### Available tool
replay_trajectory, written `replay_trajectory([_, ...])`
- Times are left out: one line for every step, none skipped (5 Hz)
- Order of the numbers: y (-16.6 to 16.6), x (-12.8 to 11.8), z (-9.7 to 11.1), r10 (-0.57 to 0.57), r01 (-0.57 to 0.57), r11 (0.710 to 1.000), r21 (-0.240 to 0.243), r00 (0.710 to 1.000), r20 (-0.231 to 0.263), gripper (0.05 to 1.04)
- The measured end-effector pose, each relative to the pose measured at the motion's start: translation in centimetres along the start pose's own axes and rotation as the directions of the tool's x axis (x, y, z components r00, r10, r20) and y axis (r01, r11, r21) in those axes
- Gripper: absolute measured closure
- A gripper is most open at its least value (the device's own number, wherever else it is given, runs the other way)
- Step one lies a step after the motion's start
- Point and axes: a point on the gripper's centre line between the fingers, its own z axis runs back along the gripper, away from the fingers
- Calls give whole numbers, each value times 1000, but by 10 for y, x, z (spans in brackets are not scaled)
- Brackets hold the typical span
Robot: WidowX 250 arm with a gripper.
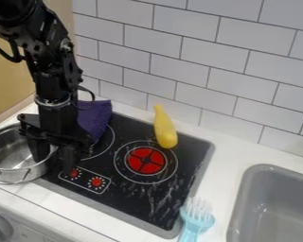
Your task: Place the silver pot above the blue cloth
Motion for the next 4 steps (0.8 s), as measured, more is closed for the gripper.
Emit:
replay_trajectory([2,-4,0,7,-7,1000,-10,1000,-7,733])
replay_trajectory([1,-15,2,-16,15,1000,-13,999,-28,934])
replay_trajectory([2,-22,11,-8,7,1000,-8,999,-52,1012])
replay_trajectory([5,-23,23,2,-1,1000,3,997,-74,1019])
